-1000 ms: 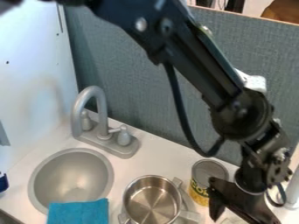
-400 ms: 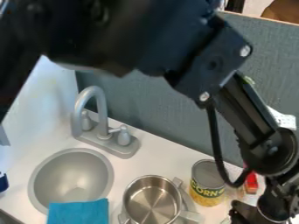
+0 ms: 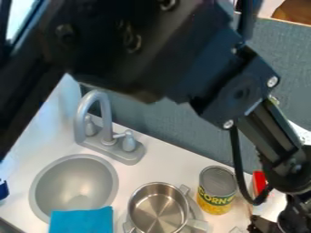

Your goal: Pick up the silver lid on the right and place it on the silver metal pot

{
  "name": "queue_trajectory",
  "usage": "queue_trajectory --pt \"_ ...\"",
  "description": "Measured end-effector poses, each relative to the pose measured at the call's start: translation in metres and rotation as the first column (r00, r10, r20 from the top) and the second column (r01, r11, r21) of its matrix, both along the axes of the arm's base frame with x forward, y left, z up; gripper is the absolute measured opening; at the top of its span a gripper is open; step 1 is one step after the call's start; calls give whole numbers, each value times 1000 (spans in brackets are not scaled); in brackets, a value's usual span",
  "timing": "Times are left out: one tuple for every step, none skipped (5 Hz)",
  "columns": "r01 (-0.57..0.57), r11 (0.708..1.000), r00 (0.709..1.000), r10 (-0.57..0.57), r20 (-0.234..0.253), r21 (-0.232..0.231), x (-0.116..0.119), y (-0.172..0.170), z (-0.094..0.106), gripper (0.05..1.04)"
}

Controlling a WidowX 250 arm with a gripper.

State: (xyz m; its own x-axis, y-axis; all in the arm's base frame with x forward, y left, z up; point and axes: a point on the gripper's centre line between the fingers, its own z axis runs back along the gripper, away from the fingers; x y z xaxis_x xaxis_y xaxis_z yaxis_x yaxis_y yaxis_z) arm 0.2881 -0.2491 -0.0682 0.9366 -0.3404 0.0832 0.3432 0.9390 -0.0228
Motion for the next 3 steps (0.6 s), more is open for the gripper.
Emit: queue_trajectory --pt "-2 1000 1000 2 -8 7 1 -1 -4 1001" --pt "0 1000 1000 1 -19 18 -1 1 -10 945" --pt "1 1000 1000 -1 -20 24 -1 1 -13 657"
